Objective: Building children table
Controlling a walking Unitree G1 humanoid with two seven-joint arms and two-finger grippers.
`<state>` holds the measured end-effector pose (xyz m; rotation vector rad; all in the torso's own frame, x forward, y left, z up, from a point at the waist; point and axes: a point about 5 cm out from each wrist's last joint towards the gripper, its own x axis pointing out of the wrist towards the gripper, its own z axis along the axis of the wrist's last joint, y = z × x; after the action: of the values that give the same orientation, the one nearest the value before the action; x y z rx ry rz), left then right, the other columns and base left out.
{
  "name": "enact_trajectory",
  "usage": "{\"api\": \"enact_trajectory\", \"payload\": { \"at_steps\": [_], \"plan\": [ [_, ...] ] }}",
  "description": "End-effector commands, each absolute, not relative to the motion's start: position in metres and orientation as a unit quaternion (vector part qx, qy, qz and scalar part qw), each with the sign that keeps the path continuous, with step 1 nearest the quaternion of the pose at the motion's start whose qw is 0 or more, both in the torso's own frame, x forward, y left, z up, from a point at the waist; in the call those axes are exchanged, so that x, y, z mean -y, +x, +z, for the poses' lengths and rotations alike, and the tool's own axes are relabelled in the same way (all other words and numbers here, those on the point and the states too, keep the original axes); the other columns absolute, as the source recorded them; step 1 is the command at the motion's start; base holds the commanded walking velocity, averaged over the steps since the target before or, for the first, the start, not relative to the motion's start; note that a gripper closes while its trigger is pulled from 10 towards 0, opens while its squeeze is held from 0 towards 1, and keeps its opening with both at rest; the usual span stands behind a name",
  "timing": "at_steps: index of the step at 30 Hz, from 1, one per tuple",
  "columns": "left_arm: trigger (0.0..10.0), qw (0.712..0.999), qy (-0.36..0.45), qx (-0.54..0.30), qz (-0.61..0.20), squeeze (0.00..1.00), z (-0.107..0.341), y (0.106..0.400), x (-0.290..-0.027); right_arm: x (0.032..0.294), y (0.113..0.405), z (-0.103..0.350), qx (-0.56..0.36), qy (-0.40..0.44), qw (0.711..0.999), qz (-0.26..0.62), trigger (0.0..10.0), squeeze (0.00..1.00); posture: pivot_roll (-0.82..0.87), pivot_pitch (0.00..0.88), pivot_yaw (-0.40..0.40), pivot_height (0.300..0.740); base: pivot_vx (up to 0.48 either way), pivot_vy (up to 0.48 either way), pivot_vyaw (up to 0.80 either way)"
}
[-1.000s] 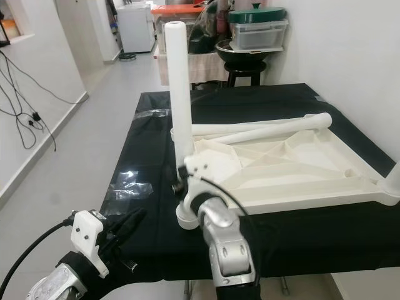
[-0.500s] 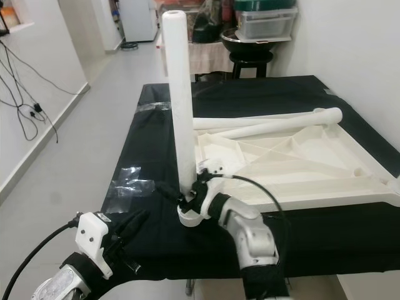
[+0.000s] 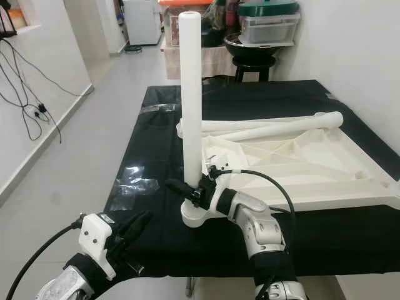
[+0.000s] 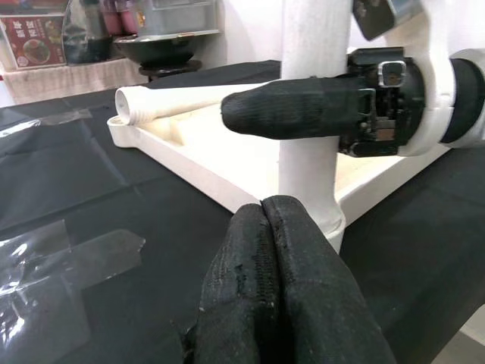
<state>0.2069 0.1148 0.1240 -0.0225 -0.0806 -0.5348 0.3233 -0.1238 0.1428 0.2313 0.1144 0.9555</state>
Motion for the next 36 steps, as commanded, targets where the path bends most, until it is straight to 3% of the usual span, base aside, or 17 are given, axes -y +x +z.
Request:
{"api": "enact_trajectory", "payload": {
  "at_steps": [1, 12, 14, 15, 16, 17, 18, 19, 20, 22, 28, 32, 33, 34, 35, 36],
  "plan": [
    [10.0, 0.964, -0.009, 0.039, -0.264, 0.0, 0.123, 0.207, -0.114, 0.117, 0.324, 0.14, -0.057, 0.147, 0.868, 0.472, 0.0, 0.0, -0.01, 0.0, 0.021, 0.74, 0.0, 0.0, 0.0],
    [10.0, 0.964, -0.009, 0.039, -0.264, 0.0, 0.124, 0.208, -0.118, 0.115, 0.327, 0.141, -0.046, 0.12, 0.882, 0.454, 0.0, 0.0, -0.01, 0.006, 0.03, 0.74, 0.0, 0.0, 0.0],
    [10.0, 0.964, -0.009, 0.039, -0.263, 0.0, 0.124, 0.208, -0.118, 0.122, 0.336, 0.133, -0.074, 0.042, 0.938, 0.335, 0.0, 0.0, 0.01, 0.014, 0.012, 0.74, 0.0, 0.0, 0.0],
    [10.0, 0.964, -0.009, 0.039, -0.263, 0.0, 0.124, 0.208, -0.118, 0.122, 0.336, 0.133, -0.074, 0.042, 0.938, 0.335, 0.0, 0.0, 0.01, 0.014, 0.012, 0.74, 0.0, 0.0, 0.0],
    [10.0, 0.964, -0.008, 0.039, -0.263, 0.0, 0.125, 0.208, -0.118, 0.126, 0.339, 0.131, -0.082, 0.001, 0.959, 0.273, 0.0, 0.0, 0.01, 0.014, 0.012, 0.74, 0.0, 0.0, 0.0],
    [10.0, 0.964, -0.008, 0.039, -0.263, 0.0, 0.125, 0.207, -0.119, 0.137, 0.338, 0.134, -0.067, -0.017, 0.988, 0.139, 0.0, 0.0, 0.02, 0.025, 0.001, 0.74, 0.0, 0.0, 0.0],
    [10.0, 0.964, -0.008, 0.039, -0.263, 0.0, 0.125, 0.207, -0.119, 0.137, 0.338, 0.134, -0.067, -0.017, 0.988, 0.139, 0.0, 0.0, 0.02, 0.025, 0.001, 0.74, 0.0, 0.0, 0.0],
    [10.0, 0.965, -0.005, 0.041, -0.259, 0.0, 0.126, 0.207, -0.12, 0.114, 0.31, 0.127, -0.07, 0.005, 0.994, 0.078, 0.0, 0.0, 0.02, 0.031, 0.007, 0.74, 0.0, 0.0, 0.0],
    [10.0, 0.965, -0.005, 0.041, -0.259, 0.0, 0.126, 0.207, -0.12, 0.114, 0.31, 0.127, -0.07, 0.005, 0.994, 0.078, 0.0, 0.0, 0.02, 0.031, 0.007, 0.74, 0.0, 0.0, 0.0],
    [10.0, 0.965, -0.003, 0.042, -0.257, 0.0, 0.126, 0.208, -0.12, 0.084, 0.298, 0.128, -0.052, -0.04, 0.988, 0.14, 0.0, 0.0, 0.02, 0.025, 0.009, 0.74, 0.0, 0.0, 0.0],
    [10.0, 0.966, -0.004, 0.042, -0.256, 0.0, 0.125, 0.209, -0.119, 0.102, 0.313, 0.122, -0.078, 0.01, 0.993, 0.091, 0.0, 0.0, 0.04, 0.017, -0.003, 0.74, 0.0, 0.0, 0.0],
    [10.0, 0.966, -0.003, 0.043, -0.255, 0.0, 0.126, 0.21, -0.119, 0.095, 0.31, 0.126, -0.068, -0.011, 0.993, 0.095, 0.0, 0.0, 0.03, 0.023, 0.002, 0.74, 0.0, 0.0, 0.0],
    [10.0, 0.966, -0.003, 0.044, -0.255, 0.0, 0.126, 0.21, -0.119, 0.093, 0.309, 0.126, -0.074, -0.019, 0.992, 0.096, 8.1, 0.0, 0.03, 0.022, 0.004, 0.74, 0.0, 0.0, 0.0],
    [10.0, 0.966, -0.003, 0.044, -0.255, 0.0, 0.127, 0.21, -0.119, 0.091, 0.307, 0.127, -0.081, -0.024, 0.992, 0.091, 8.1, 0.0, 0.03, 0.022, 0.004, 0.74, 0.0, 0.0, 0.0],
    [10.0, 0.966, -0.003, 0.044, -0.255, 0.0, 0.127, 0.21, -0.119, 0.087, 0.305, 0.127, -0.088, -0.016, 0.99, 0.109, 10.0, 0.0, 0.03, 0.022, 0.006, 0.74, 0.0, 0.0, 0.0],
    [10.0, 0.966, -0.003, 0.044, -0.255, 0.0, 0.127, 0.21, -0.119, 0.085, 0.304, 0.128, -0.091, -0.009, 0.988, 0.123, 10.0, 0.0, 0.03, 0.022, 0.006, 0.74, 0.0, 0.0, 0.0]
  ]
}}
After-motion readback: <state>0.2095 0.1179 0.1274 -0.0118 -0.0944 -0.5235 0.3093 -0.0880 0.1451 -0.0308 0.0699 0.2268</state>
